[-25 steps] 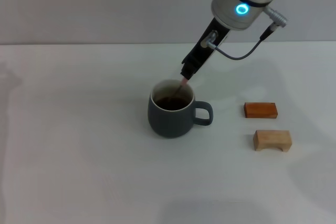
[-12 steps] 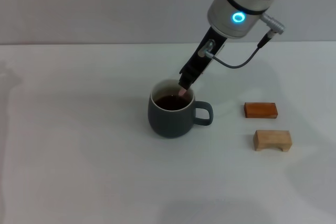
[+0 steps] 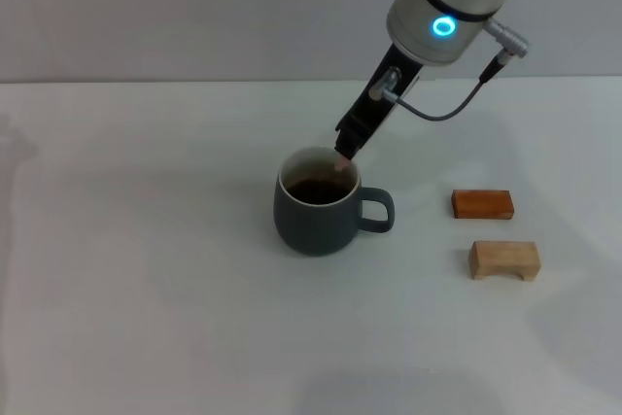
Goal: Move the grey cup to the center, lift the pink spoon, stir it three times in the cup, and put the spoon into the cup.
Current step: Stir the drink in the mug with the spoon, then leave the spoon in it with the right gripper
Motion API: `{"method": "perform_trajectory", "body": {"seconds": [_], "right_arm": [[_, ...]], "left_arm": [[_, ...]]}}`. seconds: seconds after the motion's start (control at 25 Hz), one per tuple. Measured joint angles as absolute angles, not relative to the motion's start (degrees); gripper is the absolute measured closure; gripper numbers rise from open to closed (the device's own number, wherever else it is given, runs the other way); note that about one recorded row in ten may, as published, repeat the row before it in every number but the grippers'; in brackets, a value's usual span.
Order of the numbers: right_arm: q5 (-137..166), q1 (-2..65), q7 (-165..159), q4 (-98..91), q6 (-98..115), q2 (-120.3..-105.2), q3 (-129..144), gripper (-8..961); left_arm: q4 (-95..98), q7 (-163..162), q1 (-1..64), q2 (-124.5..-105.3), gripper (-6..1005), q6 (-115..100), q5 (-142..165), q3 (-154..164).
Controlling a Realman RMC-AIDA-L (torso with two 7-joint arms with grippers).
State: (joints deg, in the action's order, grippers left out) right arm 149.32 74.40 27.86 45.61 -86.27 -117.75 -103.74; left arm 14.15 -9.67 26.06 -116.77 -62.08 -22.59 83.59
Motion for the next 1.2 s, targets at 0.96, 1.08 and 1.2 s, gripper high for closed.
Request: {"method": "perform_trajectory", "body": {"seconds": [0.96, 1.08, 1.2], "right_arm": [[150.22, 74.29, 27.73, 44.83, -84.46, -118.21, -103.36, 774], [150.25, 74.37, 27.72, 44.46, -84.31, -118.21, -103.14, 772], [150.31, 74.48, 27.72, 44.22, -84.09, -118.21, -102.50, 770]], "left_arm": [[14.15, -9.71, 25.66, -116.45, 1001, -62.17, -22.23, 83.58], [14.15, -9.73, 25.66, -116.45, 1001, -62.19, -22.23, 83.58], [14.15, -9.74, 25.69, -116.45, 1001, -62.23, -22.23, 83.58]]}}
